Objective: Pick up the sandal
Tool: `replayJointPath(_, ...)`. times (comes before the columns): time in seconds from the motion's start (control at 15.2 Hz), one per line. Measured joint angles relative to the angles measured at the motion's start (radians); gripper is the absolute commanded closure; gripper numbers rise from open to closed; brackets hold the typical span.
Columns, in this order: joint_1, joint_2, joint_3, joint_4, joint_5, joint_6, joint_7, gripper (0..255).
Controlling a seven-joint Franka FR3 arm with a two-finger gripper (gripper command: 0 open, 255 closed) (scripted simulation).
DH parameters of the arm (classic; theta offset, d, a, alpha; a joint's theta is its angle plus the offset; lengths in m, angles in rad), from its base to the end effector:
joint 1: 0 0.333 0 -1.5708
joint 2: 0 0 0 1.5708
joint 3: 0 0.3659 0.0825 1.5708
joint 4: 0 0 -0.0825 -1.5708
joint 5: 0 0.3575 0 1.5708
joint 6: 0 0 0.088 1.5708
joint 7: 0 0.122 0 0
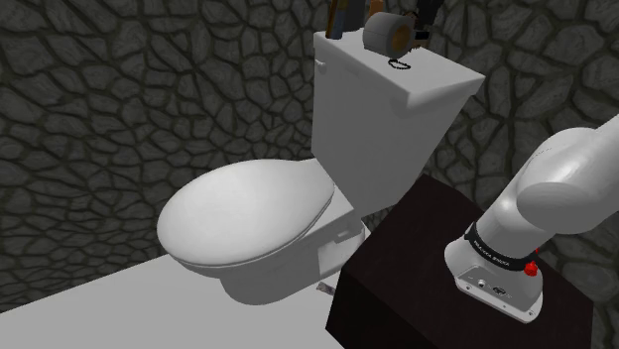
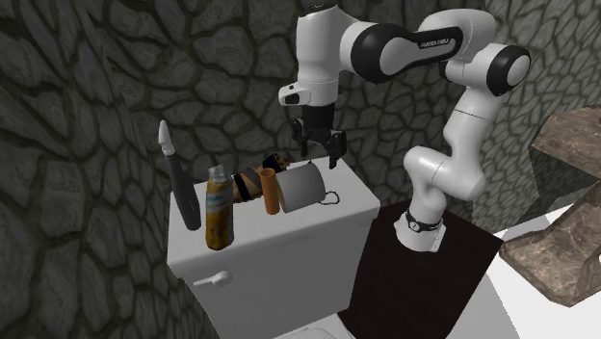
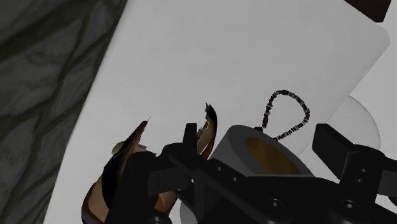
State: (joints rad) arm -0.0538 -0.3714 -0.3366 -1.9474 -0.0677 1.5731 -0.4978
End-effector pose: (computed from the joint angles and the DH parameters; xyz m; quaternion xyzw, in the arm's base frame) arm 0.3524 -0.1864 0.6517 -0.9975 -0.0654 -0.0011 0.0284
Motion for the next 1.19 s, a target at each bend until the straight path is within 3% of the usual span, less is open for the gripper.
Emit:
replayJointPath(0.26, -0.007, 0.066, -0.037, 0.049, -0.001, 0.012, -0.054, 0)
replayJointPath(0.66, -0.009, 0.062, -0.041, -0.030, -0.005, 0.087, -0.055, 0)
replayJointPath(0.73, -0.010, 0.061, -0.041, -0.037, -0.006, 0.093, -0.055, 255)
replayJointPath(1.19, -0.010, 0.060, -0.041, -0.042, -0.006, 0.097, -0.055, 255)
